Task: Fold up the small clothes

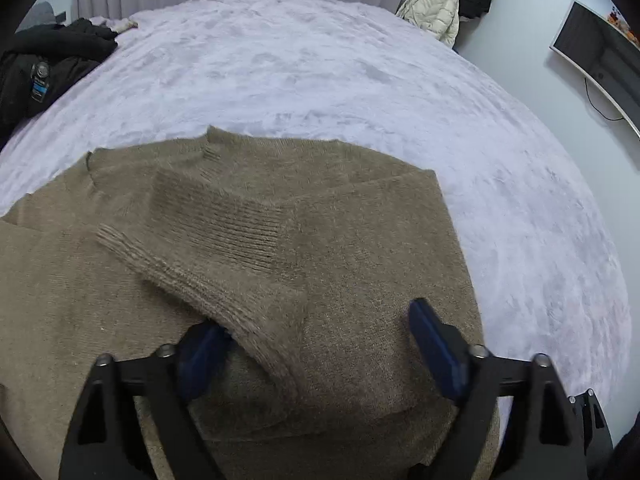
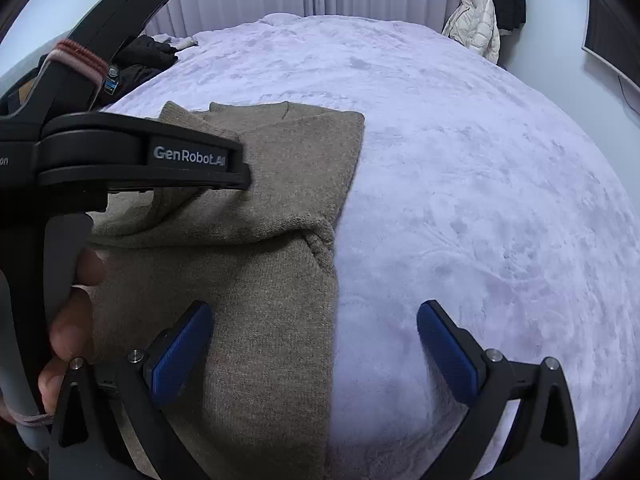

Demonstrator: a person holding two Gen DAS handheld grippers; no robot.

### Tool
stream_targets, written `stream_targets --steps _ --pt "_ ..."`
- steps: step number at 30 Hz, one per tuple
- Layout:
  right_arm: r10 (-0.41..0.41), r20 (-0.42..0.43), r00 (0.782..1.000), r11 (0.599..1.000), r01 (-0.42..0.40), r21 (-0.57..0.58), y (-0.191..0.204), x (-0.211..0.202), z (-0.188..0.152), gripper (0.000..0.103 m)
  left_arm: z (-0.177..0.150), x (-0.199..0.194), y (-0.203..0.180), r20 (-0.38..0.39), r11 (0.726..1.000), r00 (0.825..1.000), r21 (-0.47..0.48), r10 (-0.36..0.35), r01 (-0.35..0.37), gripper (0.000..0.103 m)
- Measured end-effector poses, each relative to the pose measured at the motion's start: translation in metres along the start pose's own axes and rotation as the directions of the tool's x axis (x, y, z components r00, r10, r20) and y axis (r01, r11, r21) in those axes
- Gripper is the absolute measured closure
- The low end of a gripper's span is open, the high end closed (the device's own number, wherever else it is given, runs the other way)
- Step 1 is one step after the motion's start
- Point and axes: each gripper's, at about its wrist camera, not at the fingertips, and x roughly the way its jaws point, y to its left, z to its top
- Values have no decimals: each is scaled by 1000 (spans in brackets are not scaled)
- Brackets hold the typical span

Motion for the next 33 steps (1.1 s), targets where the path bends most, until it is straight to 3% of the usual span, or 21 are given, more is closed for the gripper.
stream_targets --steps 2,4,7,8,11,13,16,21,23,25,26,27,28,29,33 --pt "20 13 1000 1000 -20 6 -3 -2 -1 1 0 -16 -1 30 999 999 42 -35 33 8" --pt "38 25 999 999 -39 8 -4 -5 -2 1 3 -35 9 37 990 991 59 -128 125 8" --pt "67 45 997 998 -67 -1 -2 -9 1 0 2 -66 36 104 987 982 52 -157 152 8" --pt "83 54 995 997 -83 -11 1 -11 3 0 2 -72 48 126 990 982 36 -143 139 8" --pt "115 78 990 993 -113 -32 9 -16 15 0 3 -79 101 162 996 987 -80 -13 26 8" --pt "145 97 985 989 -142 -35 16 -18 28 1 0 -80 141 159 978 984 -204 78 -45 8" --pt "191 99 977 981 -188 -42 34 -12 52 2 -14 -86 186 180 941 976 -335 119 -53 8" --pt "200 40 979 964 -189 -189 99 17 72 5 -43 -36 212 81 935 985 -334 155 -120 8" --pt "137 29 990 951 -124 -283 129 36 76 15 -53 -23 202 106 944 975 -289 194 -157 2" --pt "63 -12 998 944 -64 -323 143 60 80 47 -50 -23 190 99 947 966 -245 237 -208 0" --pt "58 -40 998 947 -68 -315 142 70 82 53 -51 -23 189 93 947 964 -235 247 -220 0" --pt "75 -41 996 956 -83 -281 134 72 85 66 -52 -23 190 97 947 965 -236 244 -216 0" --pt "87 -33 996 965 -93 -244 125 71 87 87 -53 -24 193 104 948 967 -246 231 -200 0" --pt "92 -30 995 975 -96 -199 112 68 89 92 -53 -24 195 110 949 969 -255 219 -186 0" --pt "111 17 994 994 -111 18 48 53 84 92 -55 -23 194 127 949 966 -254 225 -188 0"
